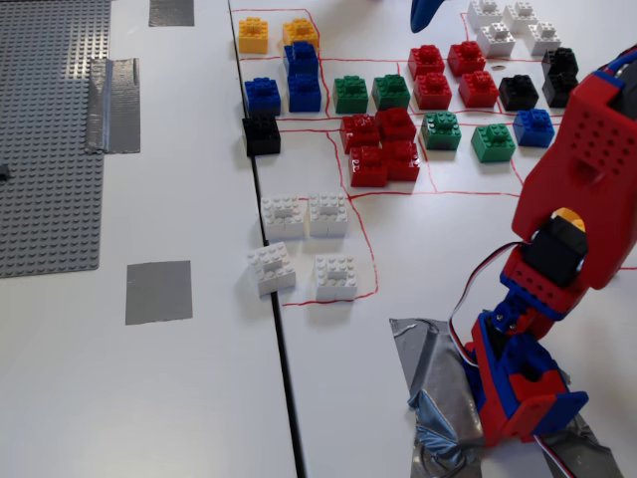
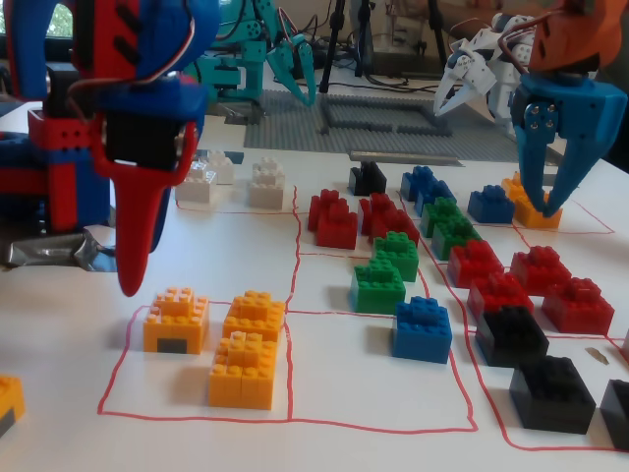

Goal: Grab the block and put it in the grey marker

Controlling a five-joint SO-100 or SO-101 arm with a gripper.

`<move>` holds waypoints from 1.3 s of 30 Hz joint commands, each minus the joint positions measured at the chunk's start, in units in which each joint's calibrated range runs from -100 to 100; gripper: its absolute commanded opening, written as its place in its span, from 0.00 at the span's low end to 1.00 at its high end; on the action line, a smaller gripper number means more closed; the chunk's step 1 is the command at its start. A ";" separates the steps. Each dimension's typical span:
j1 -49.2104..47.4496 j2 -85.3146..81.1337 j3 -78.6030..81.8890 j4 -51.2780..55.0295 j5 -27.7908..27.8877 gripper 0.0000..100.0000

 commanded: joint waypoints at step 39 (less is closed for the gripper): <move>-4.56 3.21 0.36 -3.54 2.74 0.26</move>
